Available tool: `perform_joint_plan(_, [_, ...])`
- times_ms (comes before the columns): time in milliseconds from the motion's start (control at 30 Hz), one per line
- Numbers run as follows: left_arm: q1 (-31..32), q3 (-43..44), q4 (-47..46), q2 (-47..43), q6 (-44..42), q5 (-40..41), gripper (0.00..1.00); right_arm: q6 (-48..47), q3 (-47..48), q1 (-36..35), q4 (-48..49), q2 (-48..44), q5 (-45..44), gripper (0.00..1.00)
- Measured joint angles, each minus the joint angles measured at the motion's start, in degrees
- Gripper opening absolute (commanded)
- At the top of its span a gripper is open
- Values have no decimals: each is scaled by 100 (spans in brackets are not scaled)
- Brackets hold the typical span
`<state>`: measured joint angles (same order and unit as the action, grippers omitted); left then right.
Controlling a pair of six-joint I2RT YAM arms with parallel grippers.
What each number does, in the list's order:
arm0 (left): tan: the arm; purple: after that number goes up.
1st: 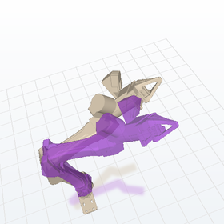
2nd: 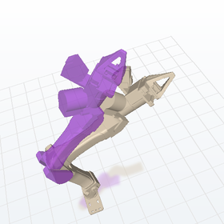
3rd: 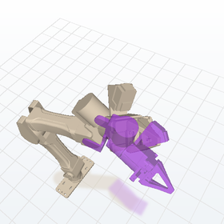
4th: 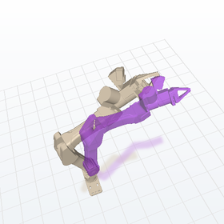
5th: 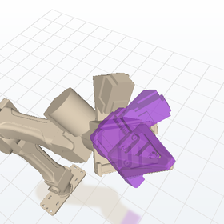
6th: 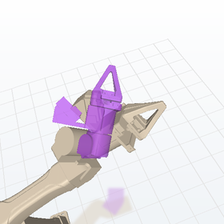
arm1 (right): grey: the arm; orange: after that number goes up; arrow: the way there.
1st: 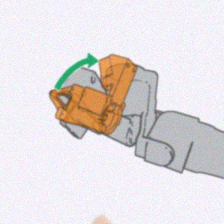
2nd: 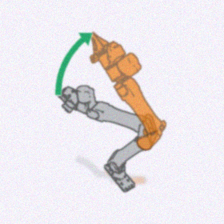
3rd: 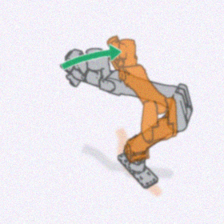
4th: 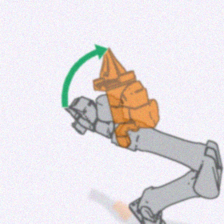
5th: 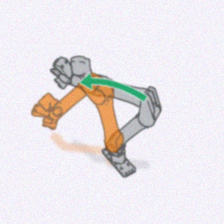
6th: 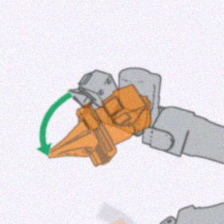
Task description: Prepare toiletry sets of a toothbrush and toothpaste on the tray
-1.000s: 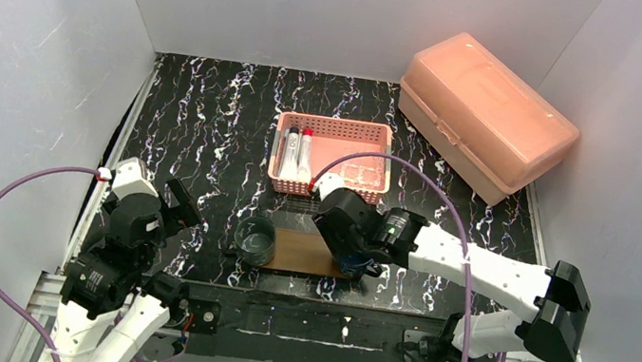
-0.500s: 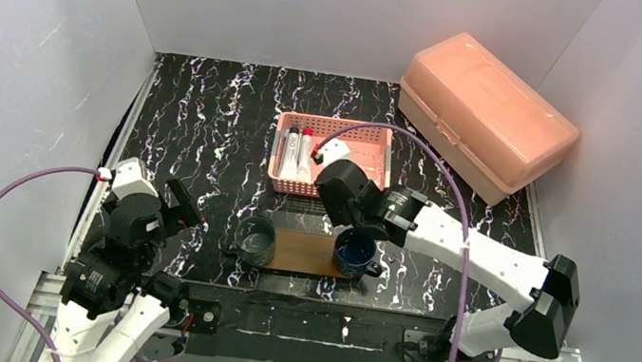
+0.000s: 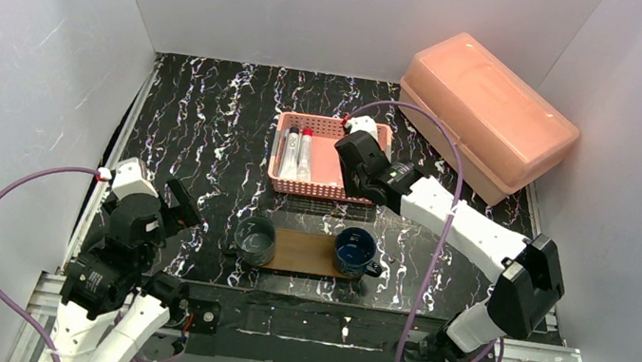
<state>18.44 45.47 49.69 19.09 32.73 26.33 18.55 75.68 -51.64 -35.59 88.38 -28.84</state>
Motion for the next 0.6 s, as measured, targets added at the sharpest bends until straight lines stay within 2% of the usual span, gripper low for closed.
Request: perform_joint_plan(600, [-2, -2, -4, -116, -17, -17, 99, 977, 354, 625, 415, 986, -310, 49])
